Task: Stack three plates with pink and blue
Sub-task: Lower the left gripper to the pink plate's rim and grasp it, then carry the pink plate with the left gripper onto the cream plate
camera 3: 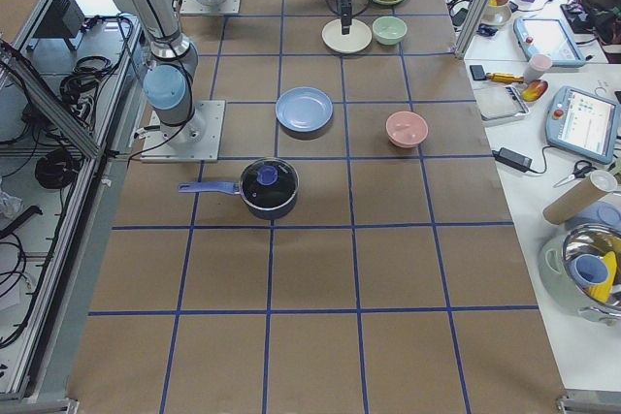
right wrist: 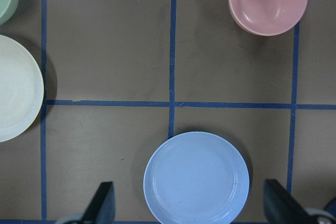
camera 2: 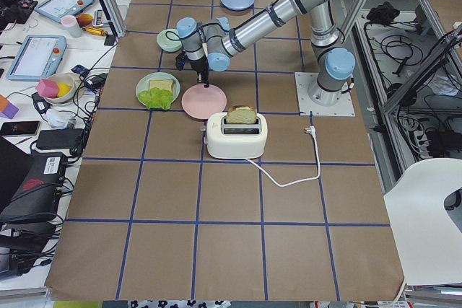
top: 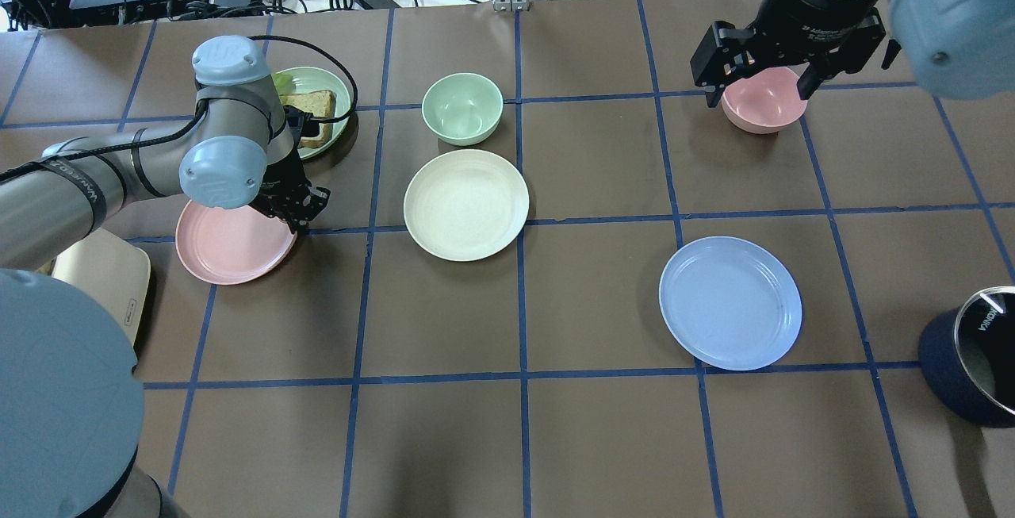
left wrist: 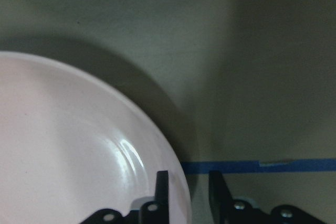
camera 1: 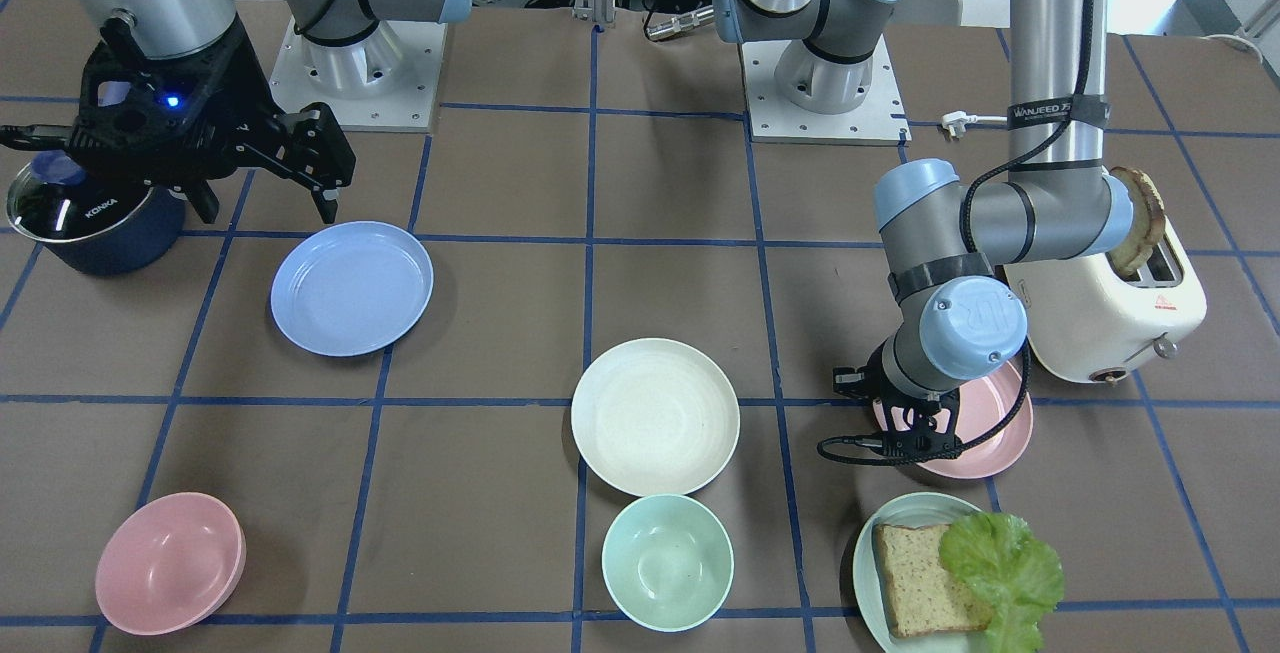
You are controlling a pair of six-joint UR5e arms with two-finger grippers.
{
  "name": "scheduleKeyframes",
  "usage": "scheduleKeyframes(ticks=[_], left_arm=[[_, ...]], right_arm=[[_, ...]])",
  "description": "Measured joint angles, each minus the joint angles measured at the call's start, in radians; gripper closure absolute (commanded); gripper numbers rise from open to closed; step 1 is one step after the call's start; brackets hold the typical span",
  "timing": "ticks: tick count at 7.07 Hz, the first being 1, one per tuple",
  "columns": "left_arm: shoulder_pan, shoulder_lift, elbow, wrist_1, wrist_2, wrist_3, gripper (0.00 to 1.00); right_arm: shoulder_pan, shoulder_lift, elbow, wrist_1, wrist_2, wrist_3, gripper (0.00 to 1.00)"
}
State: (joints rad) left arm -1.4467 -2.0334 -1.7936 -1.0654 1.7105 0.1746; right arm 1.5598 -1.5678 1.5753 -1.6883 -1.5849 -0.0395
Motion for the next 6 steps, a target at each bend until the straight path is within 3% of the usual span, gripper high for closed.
scheduleKeyframes(ticks=[3, 6], left_arm=[[-0.055, 0.039, 0.007, -0.008, -0.005, -0.056, 1.0], [-0.205, 0.063, 0.075, -0.02, -0.005, -0.2, 1.0]], right_arm=[[-0.007, -0.004, 0.003, 0.005, 0.0, 0.002, 0.0], [-0.076, 0.02, 0.027, 0.008, 0.001, -0.03, 0.0]])
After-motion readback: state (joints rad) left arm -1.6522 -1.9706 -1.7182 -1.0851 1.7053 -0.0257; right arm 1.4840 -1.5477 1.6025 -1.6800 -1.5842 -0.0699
